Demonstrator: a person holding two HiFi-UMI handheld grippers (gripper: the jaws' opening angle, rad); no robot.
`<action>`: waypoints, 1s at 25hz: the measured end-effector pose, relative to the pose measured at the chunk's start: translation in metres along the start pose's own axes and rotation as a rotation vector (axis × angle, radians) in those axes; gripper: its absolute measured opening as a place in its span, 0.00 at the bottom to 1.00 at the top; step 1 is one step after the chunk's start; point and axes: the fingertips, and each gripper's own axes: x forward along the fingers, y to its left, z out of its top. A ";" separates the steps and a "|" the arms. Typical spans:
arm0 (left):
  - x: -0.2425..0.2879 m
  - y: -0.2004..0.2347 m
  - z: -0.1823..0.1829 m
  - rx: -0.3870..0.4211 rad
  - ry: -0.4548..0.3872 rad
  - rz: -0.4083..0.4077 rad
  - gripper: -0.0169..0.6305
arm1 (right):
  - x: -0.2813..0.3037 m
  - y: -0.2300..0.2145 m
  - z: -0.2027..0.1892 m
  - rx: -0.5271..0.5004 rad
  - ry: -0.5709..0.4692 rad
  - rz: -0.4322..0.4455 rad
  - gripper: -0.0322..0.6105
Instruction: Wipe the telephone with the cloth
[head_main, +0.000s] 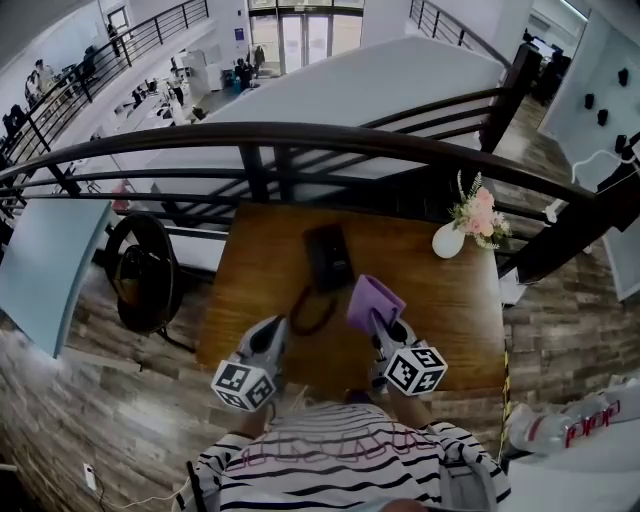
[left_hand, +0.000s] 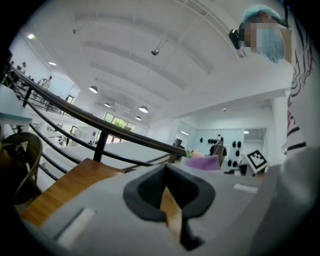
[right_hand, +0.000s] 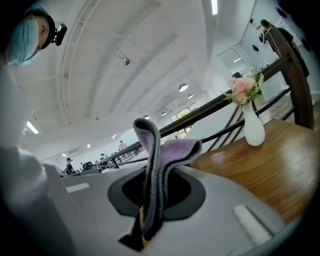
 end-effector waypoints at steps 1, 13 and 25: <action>-0.001 -0.001 -0.001 0.001 0.004 -0.006 0.03 | -0.003 0.001 -0.002 0.001 0.000 -0.004 0.11; -0.011 -0.011 -0.012 0.016 0.048 -0.037 0.03 | -0.015 0.012 -0.017 0.005 0.008 0.006 0.11; -0.023 -0.014 -0.019 0.002 0.045 -0.016 0.03 | -0.019 0.019 -0.026 -0.042 0.041 0.015 0.11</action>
